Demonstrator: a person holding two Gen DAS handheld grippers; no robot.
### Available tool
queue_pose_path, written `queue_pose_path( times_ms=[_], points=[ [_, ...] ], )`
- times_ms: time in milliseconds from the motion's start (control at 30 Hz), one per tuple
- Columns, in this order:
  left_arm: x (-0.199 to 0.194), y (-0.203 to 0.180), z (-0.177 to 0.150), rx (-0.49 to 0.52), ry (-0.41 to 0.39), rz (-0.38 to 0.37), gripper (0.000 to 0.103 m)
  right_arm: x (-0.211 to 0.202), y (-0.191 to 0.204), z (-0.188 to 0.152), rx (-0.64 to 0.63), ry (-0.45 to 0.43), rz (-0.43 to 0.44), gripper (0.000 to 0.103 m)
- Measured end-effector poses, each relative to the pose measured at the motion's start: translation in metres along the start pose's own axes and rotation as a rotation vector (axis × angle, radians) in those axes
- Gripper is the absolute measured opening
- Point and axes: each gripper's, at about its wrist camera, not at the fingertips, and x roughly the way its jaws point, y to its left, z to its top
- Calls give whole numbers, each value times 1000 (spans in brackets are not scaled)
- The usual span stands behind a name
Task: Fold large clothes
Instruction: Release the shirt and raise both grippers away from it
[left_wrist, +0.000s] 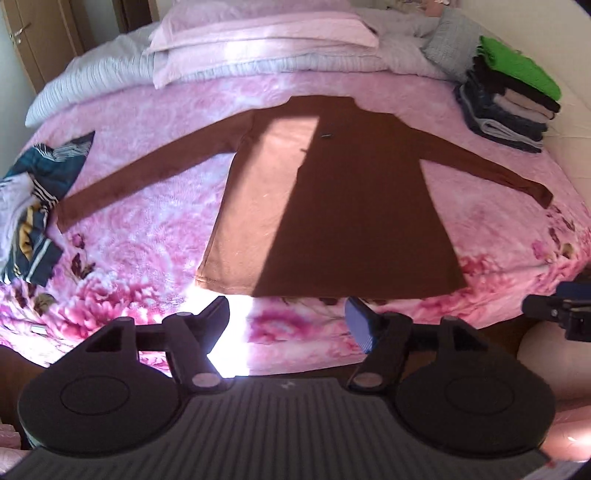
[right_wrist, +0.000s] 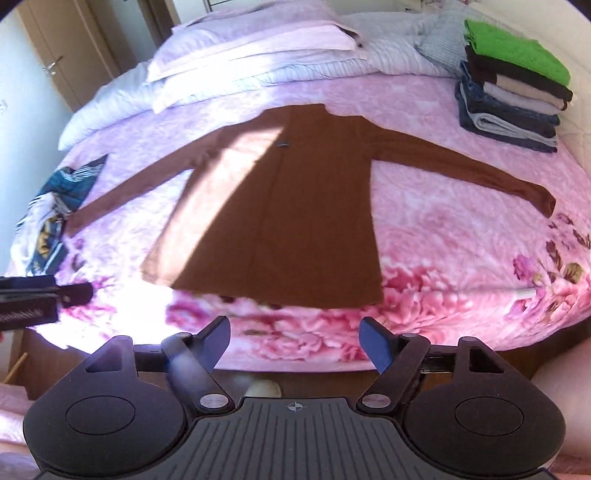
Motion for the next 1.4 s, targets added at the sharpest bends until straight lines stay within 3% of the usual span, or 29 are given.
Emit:
queue_pose_path(
  times_ms=[267,533,867,1100,1233,1400],
  points=[
    [-27,-11,-29,23,33,-16,67,-23,15,-20,-54,33,-1,76],
    [-57,-10,-28,21,-3,7,74,-36,20,-24,-82,18,3,77],
    [-61,-16,-28,30,-5,11,75,-36,19,-25,-96,29,16,77],
    [-54,-19,-21,31,4,9,77,-26,13,-14,-97,41,25,77],
    [-44,-14,-9,18,-6,-9,85,-16,8,1,-71,31,28,77],
    [-21,21,19,-97,-25,-60,86,5,-1,33,-6,12,1,77]
  ],
)
